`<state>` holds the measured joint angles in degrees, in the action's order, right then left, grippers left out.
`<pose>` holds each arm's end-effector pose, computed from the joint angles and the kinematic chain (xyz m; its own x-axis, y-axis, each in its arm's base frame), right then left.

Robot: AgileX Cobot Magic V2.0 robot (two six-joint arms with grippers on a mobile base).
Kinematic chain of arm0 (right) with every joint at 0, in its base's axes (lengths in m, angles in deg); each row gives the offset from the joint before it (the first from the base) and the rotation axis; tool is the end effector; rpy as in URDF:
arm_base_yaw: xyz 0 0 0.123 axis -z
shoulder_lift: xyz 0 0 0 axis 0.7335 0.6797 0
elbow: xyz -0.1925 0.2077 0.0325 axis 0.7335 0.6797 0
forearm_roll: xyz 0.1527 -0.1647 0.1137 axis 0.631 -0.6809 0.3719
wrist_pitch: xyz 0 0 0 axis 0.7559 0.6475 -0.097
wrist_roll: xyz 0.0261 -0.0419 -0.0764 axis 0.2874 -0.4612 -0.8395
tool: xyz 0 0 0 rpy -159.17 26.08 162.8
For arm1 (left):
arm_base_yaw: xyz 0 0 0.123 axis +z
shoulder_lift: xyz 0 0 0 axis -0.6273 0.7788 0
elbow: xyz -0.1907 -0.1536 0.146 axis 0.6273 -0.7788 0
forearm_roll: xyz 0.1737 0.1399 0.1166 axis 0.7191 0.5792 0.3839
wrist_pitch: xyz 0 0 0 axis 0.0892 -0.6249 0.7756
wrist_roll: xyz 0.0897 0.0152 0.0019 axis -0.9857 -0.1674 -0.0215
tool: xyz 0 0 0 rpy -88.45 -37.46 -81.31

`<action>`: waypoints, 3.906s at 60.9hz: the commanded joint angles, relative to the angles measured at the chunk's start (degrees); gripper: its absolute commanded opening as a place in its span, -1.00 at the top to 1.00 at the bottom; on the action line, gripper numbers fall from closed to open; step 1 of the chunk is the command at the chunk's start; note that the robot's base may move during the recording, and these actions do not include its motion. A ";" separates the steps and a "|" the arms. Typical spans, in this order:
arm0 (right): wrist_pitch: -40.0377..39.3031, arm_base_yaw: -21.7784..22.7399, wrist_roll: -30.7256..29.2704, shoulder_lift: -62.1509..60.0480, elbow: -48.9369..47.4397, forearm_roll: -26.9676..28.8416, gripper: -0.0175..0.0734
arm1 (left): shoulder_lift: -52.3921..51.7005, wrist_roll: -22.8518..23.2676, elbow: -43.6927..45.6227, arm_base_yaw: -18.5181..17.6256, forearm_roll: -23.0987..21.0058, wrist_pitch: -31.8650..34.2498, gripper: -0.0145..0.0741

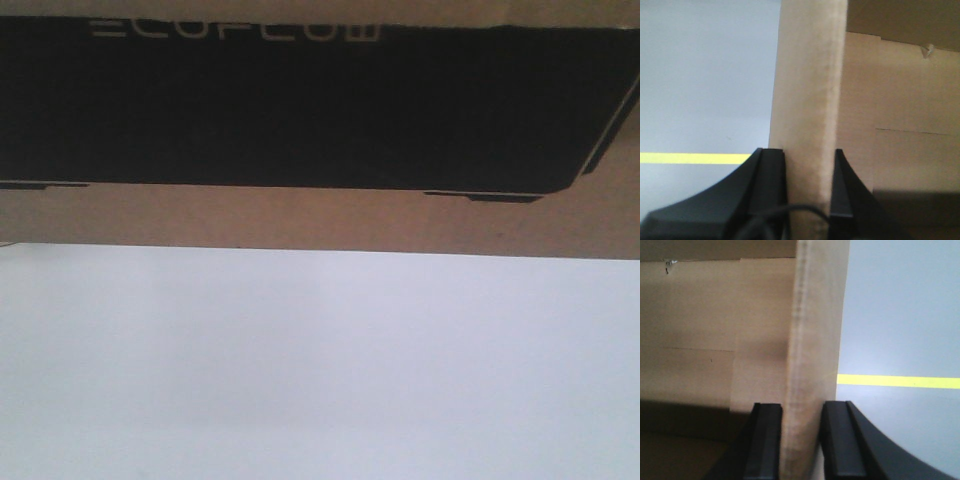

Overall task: Grab box from left shelf to table start
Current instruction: 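Keep holding the box with both grippers while driving onward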

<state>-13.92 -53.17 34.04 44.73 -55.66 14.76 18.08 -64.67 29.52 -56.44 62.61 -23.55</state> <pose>0.0947 0.0227 0.4511 -0.5685 0.1470 -0.8095 -0.1040 0.9632 0.2479 0.0883 -0.0202 0.4580 -0.4332 -0.0281 -0.9008 0.1640 0.9804 -0.1094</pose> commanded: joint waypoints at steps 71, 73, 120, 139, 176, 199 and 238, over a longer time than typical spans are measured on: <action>-5.46 0.52 -0.33 0.31 -1.67 -4.71 0.58 | -0.71 1.77 2.59 -0.34 -0.72 14.14 0.87; -5.46 0.52 -0.33 0.31 -1.67 -4.71 0.58 | -0.71 1.77 2.59 -0.34 -0.59 14.40 0.87; -5.46 0.52 -0.33 0.19 -1.67 -4.71 0.58 | -0.07 1.77 2.59 -0.34 -0.59 16.19 0.87; -5.40 0.52 -0.33 0.13 -1.67 -4.71 0.58 | -0.07 1.77 2.59 -0.34 -0.50 17.49 0.87; -5.28 0.52 -0.33 0.12 -1.67 -4.71 0.58 | -0.07 1.77 2.59 -0.34 -0.98 11.99 0.87; -5.22 0.52 -0.33 0.12 -1.67 -4.71 0.58 | -0.07 1.77 2.59 -0.34 -0.54 12.61 0.87; -5.08 0.52 -0.33 0.12 -1.67 -4.71 0.58 | -0.07 1.77 2.59 -0.34 -0.53 12.61 0.87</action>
<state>-13.86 -53.17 34.26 44.73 -55.66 14.32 18.88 -65.11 29.43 -56.44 62.59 -21.81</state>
